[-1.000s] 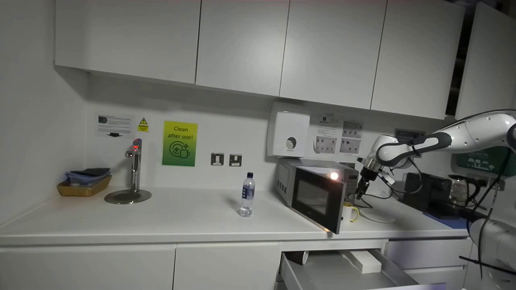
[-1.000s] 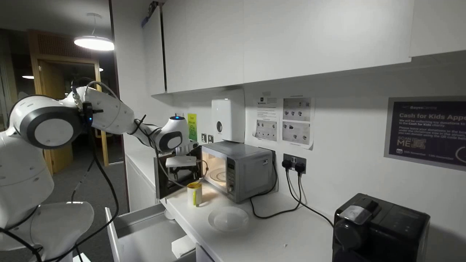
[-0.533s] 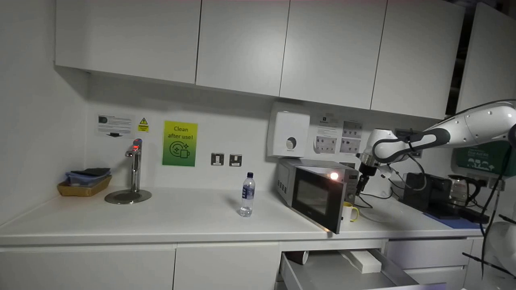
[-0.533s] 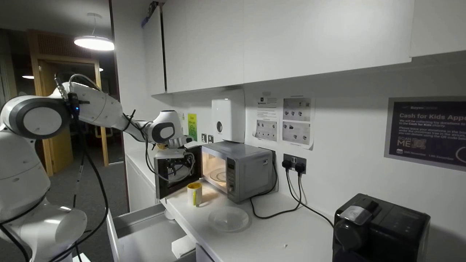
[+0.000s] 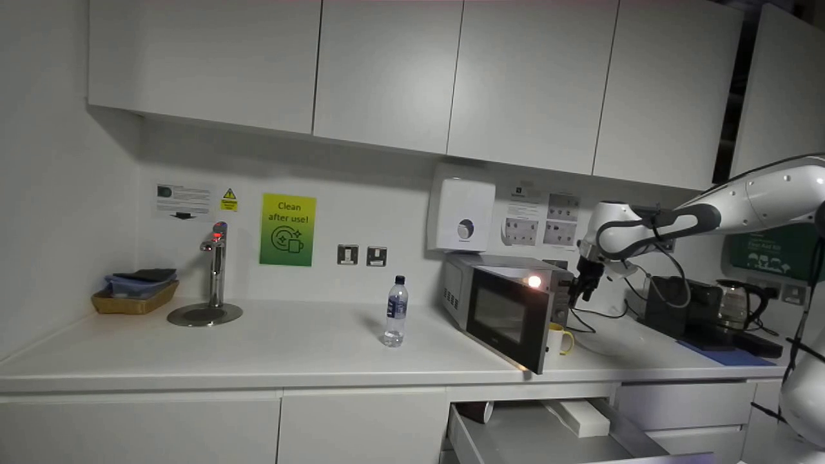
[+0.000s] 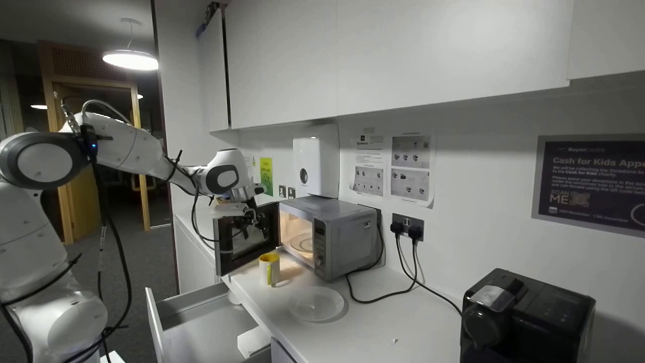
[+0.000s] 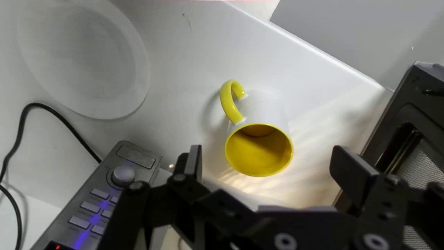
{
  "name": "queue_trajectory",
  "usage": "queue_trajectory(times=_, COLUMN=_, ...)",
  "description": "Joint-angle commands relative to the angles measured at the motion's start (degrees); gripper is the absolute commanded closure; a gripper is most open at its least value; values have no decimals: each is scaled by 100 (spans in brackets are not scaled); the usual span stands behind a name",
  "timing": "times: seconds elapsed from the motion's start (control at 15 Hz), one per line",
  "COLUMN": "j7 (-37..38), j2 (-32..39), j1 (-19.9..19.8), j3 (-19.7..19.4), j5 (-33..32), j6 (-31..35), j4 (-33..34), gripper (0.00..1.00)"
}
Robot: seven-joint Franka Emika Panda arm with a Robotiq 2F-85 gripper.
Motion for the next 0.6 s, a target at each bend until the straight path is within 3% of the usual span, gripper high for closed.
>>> queue_trajectory(times=0.0, j7=591, j2=-123, j1=-444, j3=351, j5=-223, j6=-31, j4=-1, gripper=0)
queue_trajectory(times=0.33, j7=1119, j2=-89, j1=-703, j3=531, j5=-489, j6=-9, j4=6, gripper=0)
queue_trajectory(times=0.53, j7=959, j2=-7, j1=-681, j3=518, j5=-314, j6=-4, j4=6, gripper=0)
